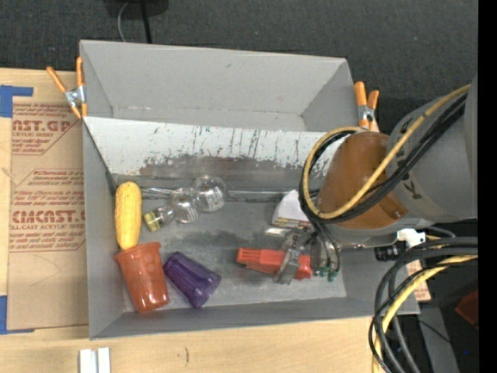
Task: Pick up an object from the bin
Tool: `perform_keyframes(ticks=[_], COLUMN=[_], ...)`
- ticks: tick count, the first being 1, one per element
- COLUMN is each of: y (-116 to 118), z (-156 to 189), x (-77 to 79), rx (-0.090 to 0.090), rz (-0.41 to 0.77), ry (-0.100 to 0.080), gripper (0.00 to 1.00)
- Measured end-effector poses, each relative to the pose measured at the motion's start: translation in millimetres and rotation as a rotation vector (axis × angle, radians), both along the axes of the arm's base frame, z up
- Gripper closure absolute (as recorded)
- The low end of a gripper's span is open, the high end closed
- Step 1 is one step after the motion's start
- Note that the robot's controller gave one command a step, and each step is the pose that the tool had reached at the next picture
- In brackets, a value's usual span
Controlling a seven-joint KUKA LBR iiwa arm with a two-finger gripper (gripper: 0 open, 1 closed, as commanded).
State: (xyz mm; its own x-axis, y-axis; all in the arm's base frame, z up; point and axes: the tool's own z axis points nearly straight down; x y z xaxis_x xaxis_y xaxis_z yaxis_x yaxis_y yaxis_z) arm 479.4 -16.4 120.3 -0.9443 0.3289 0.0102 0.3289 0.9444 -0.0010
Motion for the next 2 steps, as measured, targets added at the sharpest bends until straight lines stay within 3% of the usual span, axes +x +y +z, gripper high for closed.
perform_keyframes(ticks=[1,2], y=[0.0,0.2], z=[15.3,23.5], x=[1.7,0.8], rx=[0.0,0.0], rz=[0.0,0.0], ry=[-0.006,-0.002], gripper=[1.0,1.0])
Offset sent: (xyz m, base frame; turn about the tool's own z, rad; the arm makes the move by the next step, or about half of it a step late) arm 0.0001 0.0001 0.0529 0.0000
